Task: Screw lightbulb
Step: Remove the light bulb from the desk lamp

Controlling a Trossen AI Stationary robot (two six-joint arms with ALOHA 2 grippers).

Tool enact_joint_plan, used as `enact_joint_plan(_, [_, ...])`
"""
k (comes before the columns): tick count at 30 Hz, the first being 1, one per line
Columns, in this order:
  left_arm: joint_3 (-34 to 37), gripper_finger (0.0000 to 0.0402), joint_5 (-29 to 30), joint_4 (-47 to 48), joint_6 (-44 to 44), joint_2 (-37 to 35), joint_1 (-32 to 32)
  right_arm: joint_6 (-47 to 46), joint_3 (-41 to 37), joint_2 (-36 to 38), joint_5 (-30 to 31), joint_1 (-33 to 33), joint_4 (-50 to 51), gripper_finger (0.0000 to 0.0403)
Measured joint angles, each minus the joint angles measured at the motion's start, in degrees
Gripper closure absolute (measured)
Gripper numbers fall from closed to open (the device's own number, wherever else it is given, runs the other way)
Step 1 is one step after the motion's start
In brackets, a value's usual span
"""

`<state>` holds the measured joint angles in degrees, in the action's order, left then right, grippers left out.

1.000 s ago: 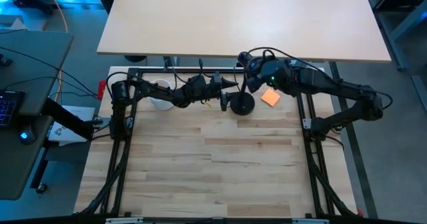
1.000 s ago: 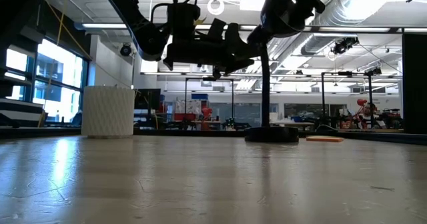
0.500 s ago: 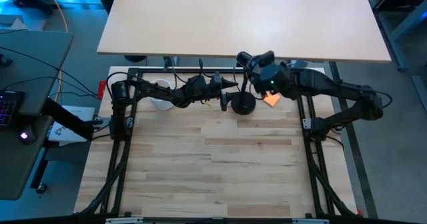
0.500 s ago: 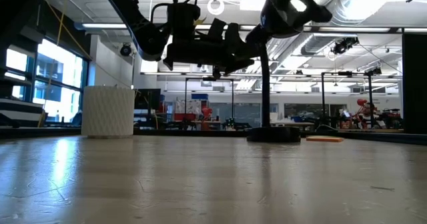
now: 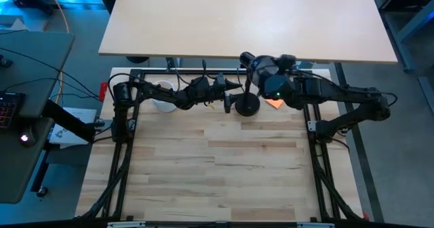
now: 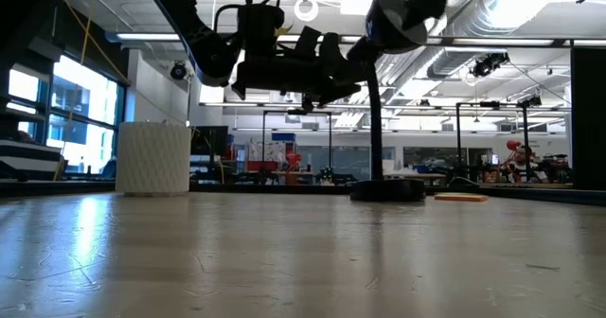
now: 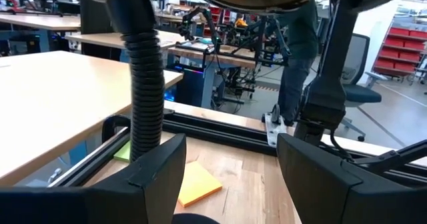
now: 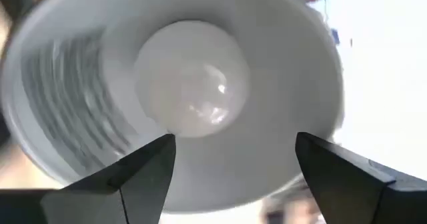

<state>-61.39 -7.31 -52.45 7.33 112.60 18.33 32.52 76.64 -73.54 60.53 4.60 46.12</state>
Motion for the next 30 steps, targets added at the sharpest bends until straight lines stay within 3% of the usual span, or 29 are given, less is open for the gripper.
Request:
enact_joint_plan(3, [0.00, 0.0173, 0.02, 0.00, 0.00, 0.00, 0.00, -25.15, 0.00, 0.81, -3.27, 0.18, -0.05, 0.0096])
enact_joint_plan(5, [0.00, 0.0173, 0.02, -0.02, 0.00, 0.00, 0.00, -41.87, 0.00, 1.58, -9.44, 1.82, -0.08, 0.0096])
enact_joint_plan(7, [0.00, 0.0173, 0.00, -0.02, -0.02, 0.00, 0.00, -53.34, 0.02, 1.81, -15.81, 3.70, -0.47, 0.0096])
enact_joint_plan(9, [0.00, 0.0173, 0.00, -0.07, 0.00, 0.00, 0.00, -59.06, 0.02, 1.59, -20.06, 5.12, -0.54, 0.0096])
enact_joint_plan(24, [0.00, 0.0173, 0.00, -0.15, -0.04, 0.00, 0.00, -60.64, 0.00, -0.79, -23.35, 8.90, -11.95, 0.0096])
enact_joint_plan(30, [0.00, 0.0173, 0.02, -0.17, -0.04, 0.00, 0.00, -53.13, 0.02, -1.42, -28.70, 13.28, -13.93, 0.0096])
